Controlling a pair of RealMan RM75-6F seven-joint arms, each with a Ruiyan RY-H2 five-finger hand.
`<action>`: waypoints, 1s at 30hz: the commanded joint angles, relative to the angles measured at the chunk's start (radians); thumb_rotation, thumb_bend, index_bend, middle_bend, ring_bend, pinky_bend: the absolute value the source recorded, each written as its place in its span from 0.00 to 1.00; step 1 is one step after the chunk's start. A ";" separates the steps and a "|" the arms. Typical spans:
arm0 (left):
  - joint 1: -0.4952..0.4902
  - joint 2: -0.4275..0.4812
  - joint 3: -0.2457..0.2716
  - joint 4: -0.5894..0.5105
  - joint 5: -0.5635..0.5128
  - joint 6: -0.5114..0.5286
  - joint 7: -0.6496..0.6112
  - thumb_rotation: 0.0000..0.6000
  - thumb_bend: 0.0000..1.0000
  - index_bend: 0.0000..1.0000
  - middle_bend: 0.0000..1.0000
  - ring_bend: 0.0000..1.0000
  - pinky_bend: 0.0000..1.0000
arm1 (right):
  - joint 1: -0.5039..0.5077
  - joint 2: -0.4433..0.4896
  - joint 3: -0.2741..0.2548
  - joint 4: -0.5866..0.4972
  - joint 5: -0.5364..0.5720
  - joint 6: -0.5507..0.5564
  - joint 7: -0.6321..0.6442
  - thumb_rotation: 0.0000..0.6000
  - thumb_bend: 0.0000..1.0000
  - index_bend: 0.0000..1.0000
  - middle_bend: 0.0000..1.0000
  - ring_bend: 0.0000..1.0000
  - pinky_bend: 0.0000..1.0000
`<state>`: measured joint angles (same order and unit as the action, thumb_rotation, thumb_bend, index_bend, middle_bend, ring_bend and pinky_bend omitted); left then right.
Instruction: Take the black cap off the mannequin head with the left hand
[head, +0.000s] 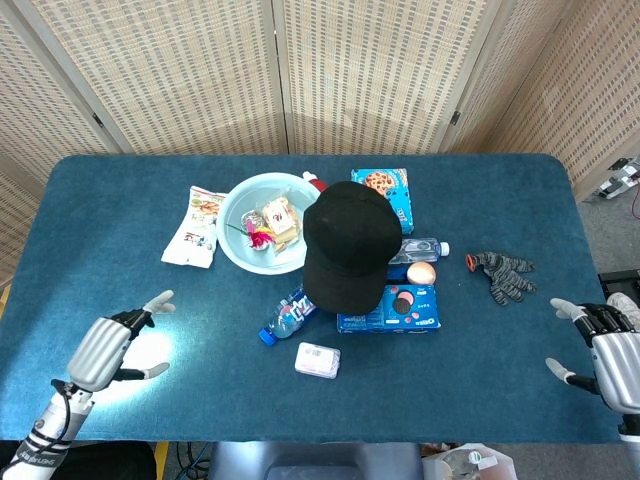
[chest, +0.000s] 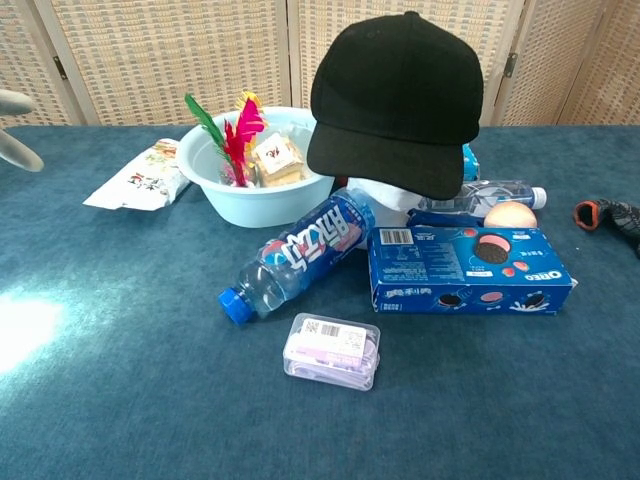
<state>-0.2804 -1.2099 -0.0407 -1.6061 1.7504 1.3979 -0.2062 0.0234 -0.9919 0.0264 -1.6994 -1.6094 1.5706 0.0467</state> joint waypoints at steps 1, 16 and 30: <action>-0.064 -0.057 -0.006 0.071 0.070 0.006 -0.078 1.00 0.00 0.18 0.45 0.57 0.67 | 0.000 0.004 0.000 -0.003 -0.002 0.001 0.000 1.00 0.02 0.25 0.36 0.25 0.25; -0.292 -0.285 -0.056 0.278 0.142 -0.050 -0.125 1.00 0.00 0.31 0.84 0.89 1.00 | -0.025 0.013 -0.008 -0.009 -0.001 0.024 -0.004 1.00 0.01 0.25 0.36 0.25 0.25; -0.449 -0.495 -0.106 0.495 0.120 -0.046 -0.082 1.00 0.00 0.39 0.93 0.97 1.00 | -0.032 0.012 -0.008 -0.011 0.002 0.026 -0.007 1.00 0.01 0.25 0.36 0.25 0.25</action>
<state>-0.7069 -1.6768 -0.1361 -1.1407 1.8811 1.3536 -0.3071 -0.0091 -0.9797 0.0183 -1.7106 -1.6073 1.5968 0.0401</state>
